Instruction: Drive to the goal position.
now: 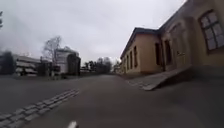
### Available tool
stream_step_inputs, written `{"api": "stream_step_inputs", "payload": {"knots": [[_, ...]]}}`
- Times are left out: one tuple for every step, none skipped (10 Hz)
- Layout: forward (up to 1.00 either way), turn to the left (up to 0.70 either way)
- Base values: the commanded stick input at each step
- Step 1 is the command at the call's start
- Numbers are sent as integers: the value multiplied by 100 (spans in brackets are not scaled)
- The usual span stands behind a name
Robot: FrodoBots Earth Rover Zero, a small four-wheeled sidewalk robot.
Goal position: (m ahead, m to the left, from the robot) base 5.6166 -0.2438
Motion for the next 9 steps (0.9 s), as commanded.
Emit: {"api": "stream_step_inputs", "payload": {"knots": [[100, 1], [100, 1], [100, 1], [100, 1], [100, 1], [100, 1], [100, 1], [100, 1], [100, 1]]}}
